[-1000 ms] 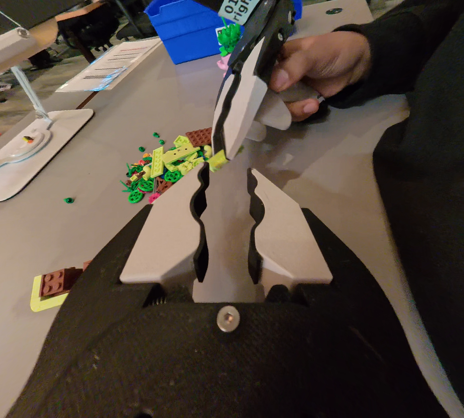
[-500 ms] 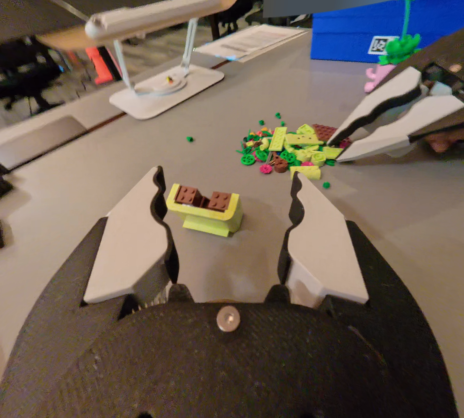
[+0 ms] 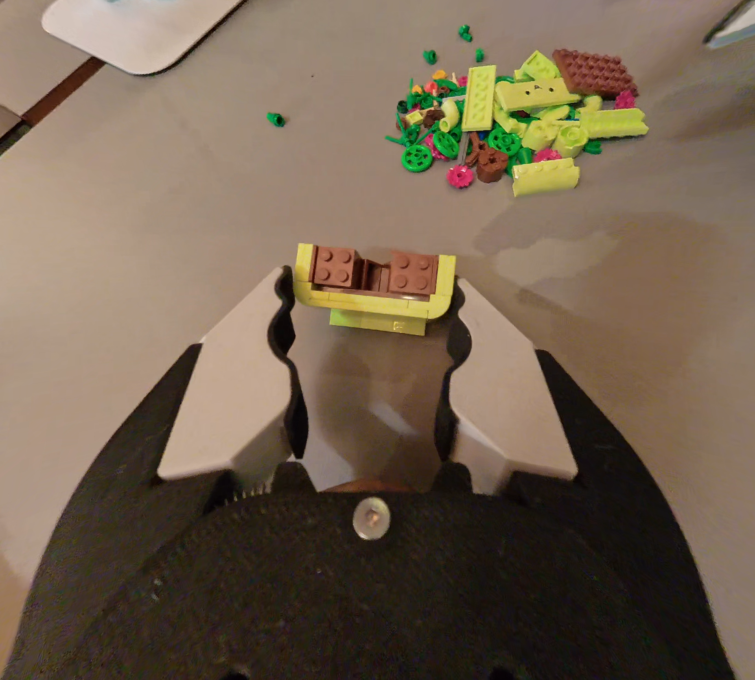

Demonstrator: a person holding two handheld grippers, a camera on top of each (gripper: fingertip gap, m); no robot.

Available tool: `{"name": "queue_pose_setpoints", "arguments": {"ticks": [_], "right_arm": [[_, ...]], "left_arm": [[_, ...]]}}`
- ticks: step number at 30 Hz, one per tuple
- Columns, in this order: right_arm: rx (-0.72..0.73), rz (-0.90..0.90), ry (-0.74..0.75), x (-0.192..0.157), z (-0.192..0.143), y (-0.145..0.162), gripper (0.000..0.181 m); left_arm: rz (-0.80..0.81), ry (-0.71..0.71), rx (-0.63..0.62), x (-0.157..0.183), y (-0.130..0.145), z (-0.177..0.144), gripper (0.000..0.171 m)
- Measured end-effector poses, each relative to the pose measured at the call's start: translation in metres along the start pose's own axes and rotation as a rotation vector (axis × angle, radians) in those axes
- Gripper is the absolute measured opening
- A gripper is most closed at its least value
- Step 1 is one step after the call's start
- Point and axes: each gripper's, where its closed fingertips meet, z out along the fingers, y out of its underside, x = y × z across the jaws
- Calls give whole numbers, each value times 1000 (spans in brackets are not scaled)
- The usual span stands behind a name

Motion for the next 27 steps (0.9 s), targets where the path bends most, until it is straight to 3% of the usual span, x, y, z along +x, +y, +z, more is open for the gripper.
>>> {"name": "queue_pose_setpoints", "arguments": {"ticks": [3,8,10,14,27], "right_arm": [[10,2,-34,-7,15,5,31],[-92,15,-130,-40,45,31,27],[-159,29,-127,-44,60,36,19],[-239,130,-187,-56,84,39,22],[-298,78,-113,-54,100,42,5]], "left_arm": [[15,-12,15,0,-1,-2,71],[-74,-114,124,-25,-11,-16,71],[-105,-136,133,-33,-9,-21,71],[-111,-145,149,-34,-9,-26,71],[-107,-163,159,-33,-9,-28,71]]}}
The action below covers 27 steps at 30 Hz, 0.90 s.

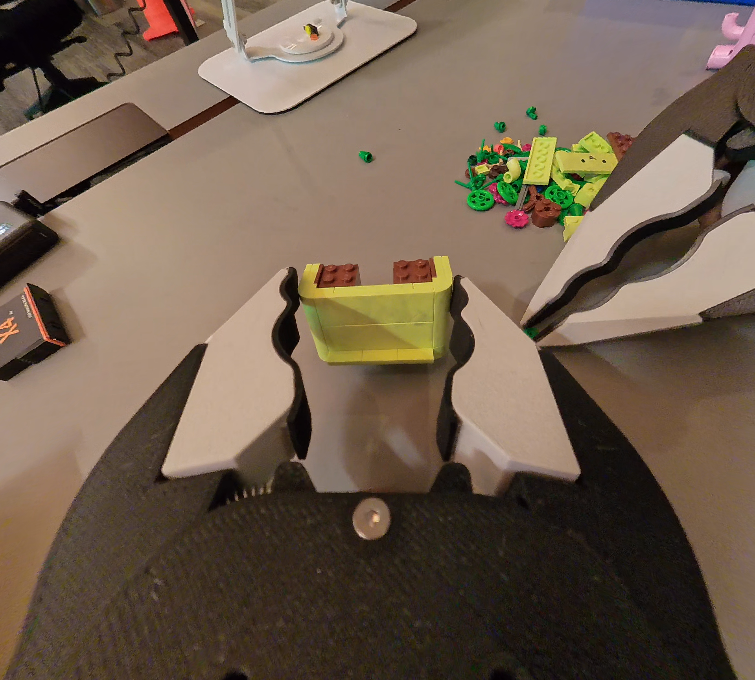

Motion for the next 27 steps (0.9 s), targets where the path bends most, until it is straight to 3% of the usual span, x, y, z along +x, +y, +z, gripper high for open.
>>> {"name": "queue_pose_setpoints", "arguments": {"ticks": [3,7,9,13,16,22,27], "right_arm": [[21,-6,61,15,-13,0,5],[41,77,285,79,-55,16,4],[60,183,305,102,-68,29,5],[94,271,246,107,-71,32,6],[77,243,276,111,-71,32,18],[208,319,368,142,-103,17,19],[52,388,527,171,-104,50,24]], "left_arm": [[8,3,-4,2,1,0,71],[27,7,-15,4,2,2,71],[33,11,-26,6,3,2,71],[50,15,-45,8,6,4,71],[44,16,-44,8,6,4,71],[55,27,-72,11,10,5,70],[94,24,-95,15,13,7,70]]}}
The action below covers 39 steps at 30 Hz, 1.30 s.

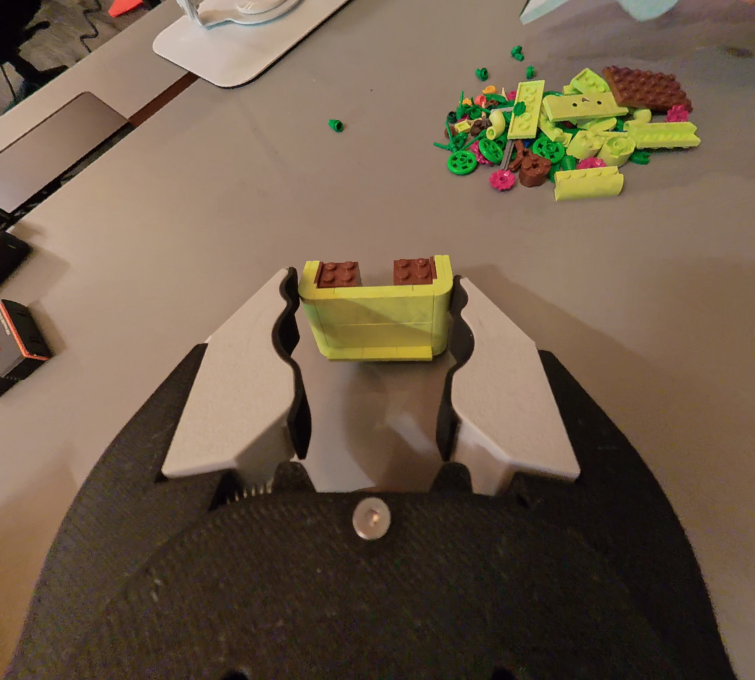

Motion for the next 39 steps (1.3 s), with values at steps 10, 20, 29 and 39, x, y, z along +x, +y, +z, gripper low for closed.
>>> {"name": "queue_pose_setpoints", "arguments": {"ticks": [10,20,29,39], "right_arm": [[-104,73,10,6,19,24,9],[90,42,-173,-36,9,-33,21],[-79,-103,-354,-76,90,-68,33],[-153,-282,-238,-69,100,-53,6]], "left_arm": [[-3,6,-6,1,1,0,70],[-13,11,-9,0,1,1,70],[-13,13,-10,0,1,0,71],[-20,21,-13,0,2,0,71]]}}
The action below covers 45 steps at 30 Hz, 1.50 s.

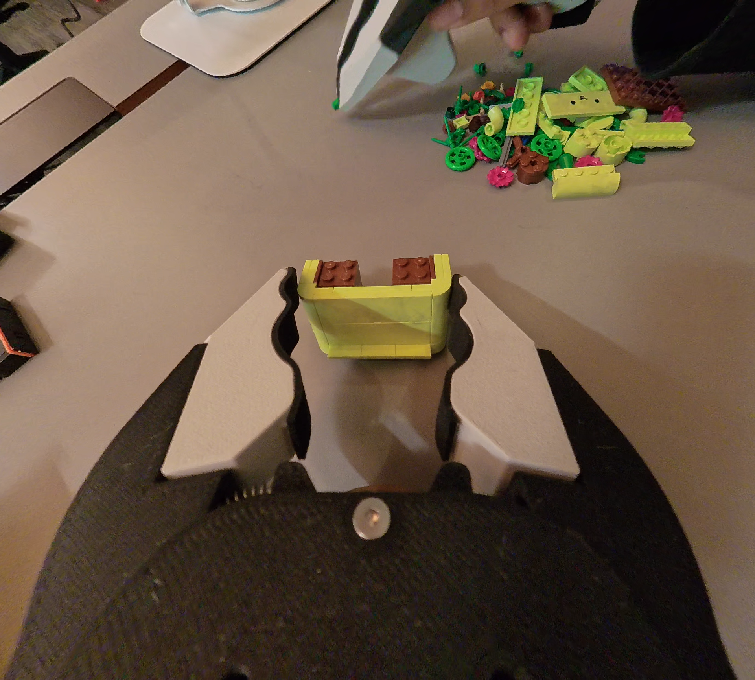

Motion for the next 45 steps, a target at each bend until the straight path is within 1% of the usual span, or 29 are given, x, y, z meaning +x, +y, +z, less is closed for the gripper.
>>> {"name": "queue_pose_setpoints", "arguments": {"ticks": [3,5,7,9,13,15,17,19,21,24,28,31,32,33,35,39,45], "right_arm": [[64,20,3,2,-26,-1,5],[87,35,11,3,-48,4,5],[90,43,8,0,-68,16,6],[61,50,-29,-10,-83,32,5],[8,68,-112,-36,-96,60,6],[6,73,-147,-46,-98,66,12],[22,87,-162,-50,-101,67,16],[54,94,-135,-45,-106,65,16],[103,96,-109,-42,-113,58,16],[188,79,-115,-45,-123,46,17],[331,14,-124,-56,-128,25,17],[456,-33,-162,-73,-127,13,17],[469,-42,-197,-82,-126,14,19],[462,-55,-240,-92,-125,18,22],[459,-94,-285,-106,-125,25,21],[378,-110,-351,-123,-114,40,22],[330,-118,-457,-155,-107,46,23]], "left_arm": [[-3,1,-1,0,0,0,71],[-6,3,-2,-1,0,0,71],[-10,6,-5,-1,1,1,71],[-13,7,-4,-1,1,0,71],[-8,8,-7,0,1,1,71],[-9,9,-8,0,1,1,72],[-8,8,-8,0,1,1,72],[-8,8,-8,0,1,1,72],[-6,7,-8,0,1,1,72],[13,15,-8,3,1,1,72],[109,40,13,16,-2,0,72],[204,65,83,35,-13,-2,72],[214,92,111,44,-18,-4,71],[223,130,132,55,-21,-5,72],[237,168,142,68,-24,-6,72],[284,182,98,75,-17,-2,71],[303,203,89,78,-14,-3,72]]}}
